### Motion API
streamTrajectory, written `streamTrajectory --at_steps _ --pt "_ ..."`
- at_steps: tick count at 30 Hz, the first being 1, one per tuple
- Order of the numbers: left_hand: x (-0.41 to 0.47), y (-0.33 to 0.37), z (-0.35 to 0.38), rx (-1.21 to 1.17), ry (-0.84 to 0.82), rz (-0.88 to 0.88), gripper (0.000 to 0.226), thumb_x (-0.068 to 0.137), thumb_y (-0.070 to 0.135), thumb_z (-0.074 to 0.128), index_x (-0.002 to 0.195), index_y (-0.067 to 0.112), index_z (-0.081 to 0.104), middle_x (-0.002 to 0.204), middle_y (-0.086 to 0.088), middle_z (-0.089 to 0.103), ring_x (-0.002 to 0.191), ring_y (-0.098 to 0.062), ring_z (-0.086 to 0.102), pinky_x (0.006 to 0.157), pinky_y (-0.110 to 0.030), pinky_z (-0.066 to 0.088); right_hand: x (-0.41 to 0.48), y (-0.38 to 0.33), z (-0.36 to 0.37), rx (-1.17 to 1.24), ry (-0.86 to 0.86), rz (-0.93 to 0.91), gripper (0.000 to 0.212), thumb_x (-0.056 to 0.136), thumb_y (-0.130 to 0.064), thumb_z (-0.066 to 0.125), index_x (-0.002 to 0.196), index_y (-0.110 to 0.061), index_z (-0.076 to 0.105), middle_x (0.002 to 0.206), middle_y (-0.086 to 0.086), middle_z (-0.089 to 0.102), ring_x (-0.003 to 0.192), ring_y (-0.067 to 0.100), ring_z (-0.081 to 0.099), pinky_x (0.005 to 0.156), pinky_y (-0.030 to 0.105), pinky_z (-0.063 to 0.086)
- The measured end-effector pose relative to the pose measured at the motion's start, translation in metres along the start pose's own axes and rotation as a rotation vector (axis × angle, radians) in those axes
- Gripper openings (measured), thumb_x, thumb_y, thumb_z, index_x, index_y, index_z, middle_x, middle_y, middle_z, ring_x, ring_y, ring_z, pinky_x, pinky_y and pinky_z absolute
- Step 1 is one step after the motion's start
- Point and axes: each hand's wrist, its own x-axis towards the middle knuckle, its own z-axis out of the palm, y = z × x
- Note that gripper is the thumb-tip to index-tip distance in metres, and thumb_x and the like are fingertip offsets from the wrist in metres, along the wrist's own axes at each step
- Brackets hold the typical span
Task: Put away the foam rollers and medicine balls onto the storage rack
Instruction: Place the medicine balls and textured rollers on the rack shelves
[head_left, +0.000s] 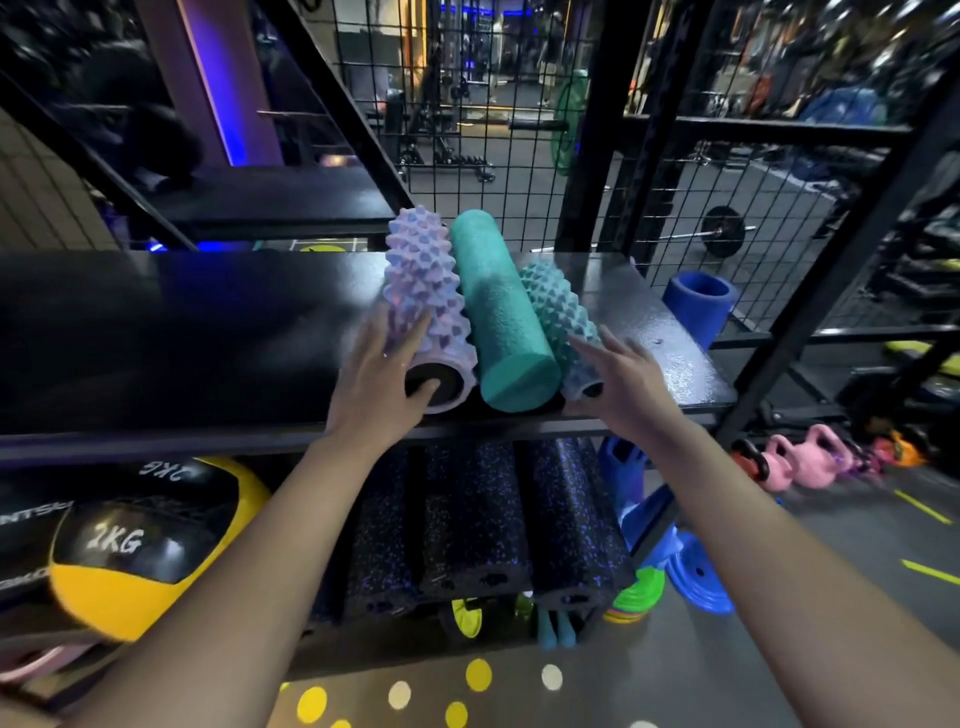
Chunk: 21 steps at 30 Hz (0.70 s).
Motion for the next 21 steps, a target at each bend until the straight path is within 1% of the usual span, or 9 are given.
streamTrajectory --at_steps 2,4,9,14,15,17,19,20,21 --pt "0.004 0.011 0.003 -0.001 0.011 0.095 0.081 0.093 0.037 0.068 0.159 0.046 0.022 0.172 -0.003 0.006 0.157 -0.033 0.009 0.122 -0.050 0.027 0.000 0.020 0.006 0.037 -0.025 0.049 0.084 0.074 -0.027 0.088 0.147 -0.041 0.048 0.146 0.015 0.055 0.124 0.038 0.060 0.097 0.049 0.052" --pt "0.005 0.018 0.012 -0.014 0.020 0.093 0.071 0.094 0.031 0.068 0.155 0.042 0.035 0.170 -0.002 0.016 0.153 -0.037 0.019 0.120 -0.050 0.032 0.003 0.025 0.010 0.091 0.042 0.055 0.068 0.082 -0.013 0.077 0.141 -0.040 0.056 0.134 0.014 0.064 0.103 0.038 0.069 0.081 0.049 0.057" --pt "0.006 0.019 0.020 0.039 0.062 0.073 0.066 0.094 0.020 0.067 0.153 0.036 0.041 0.168 -0.007 0.022 0.150 -0.041 0.026 0.122 -0.048 0.030 0.016 0.021 0.019 0.104 0.106 0.029 0.064 0.086 -0.002 0.068 0.139 -0.037 0.059 0.139 0.013 0.063 0.089 0.039 0.071 0.075 0.053 0.059" --pt "0.005 0.022 0.014 0.034 0.044 0.065 0.069 0.098 0.018 0.062 0.156 0.039 0.032 0.170 -0.004 0.015 0.154 -0.032 0.020 0.125 -0.043 0.024 0.023 0.025 0.025 0.112 0.127 0.032 0.069 0.086 0.003 0.062 0.143 -0.036 0.055 0.131 0.013 0.065 0.091 0.040 0.068 0.073 0.051 0.058" --pt "0.005 0.022 0.013 0.036 0.027 0.057 0.070 0.099 0.018 0.060 0.157 0.039 0.030 0.170 -0.004 0.012 0.156 -0.030 0.017 0.126 -0.042 0.022 0.023 0.024 0.026 0.109 0.118 0.031 0.071 0.086 0.004 0.061 0.145 -0.036 0.052 0.135 0.014 0.062 0.095 0.041 0.068 0.075 0.052 0.059" --pt "0.003 0.022 0.010 0.031 -0.017 0.042 0.074 0.096 0.016 0.061 0.157 0.042 0.028 0.171 -0.003 0.009 0.157 -0.028 0.013 0.126 -0.044 0.019 0.018 0.017 0.028 0.098 0.069 0.037 0.078 0.086 0.006 0.056 0.151 -0.036 0.044 0.152 0.018 0.046 0.118 0.045 0.060 0.088 0.054 0.057" --pt "0.001 0.024 0.005 -0.066 -0.094 0.007 0.078 0.090 0.019 0.063 0.155 0.048 0.029 0.171 0.002 0.007 0.157 -0.029 0.009 0.124 -0.058 0.017 0.007 0.004 0.025 0.086 0.041 0.066 0.082 0.085 0.007 0.053 0.155 -0.035 0.038 0.164 0.018 0.025 0.144 0.045 0.033 0.114 0.059 0.038" --pt "0.000 0.025 -0.001 -0.153 -0.125 -0.005 0.079 0.087 0.021 0.062 0.154 0.050 0.031 0.171 0.006 0.007 0.158 -0.027 0.006 0.123 -0.064 0.012 0.000 -0.008 0.020 0.091 0.061 0.076 0.082 0.085 0.006 0.053 0.155 -0.034 0.038 0.166 0.015 0.019 0.151 0.042 0.020 0.121 0.060 0.025" --pt "-0.002 0.023 -0.009 -0.252 -0.113 0.005 0.078 0.086 0.021 0.059 0.154 0.049 0.033 0.171 0.007 0.011 0.158 -0.023 0.004 0.122 -0.066 0.006 -0.005 -0.022 0.016 0.110 0.111 0.058 0.081 0.085 0.006 0.053 0.155 -0.032 0.039 0.167 0.013 0.018 0.153 0.039 0.014 0.123 0.058 0.019"
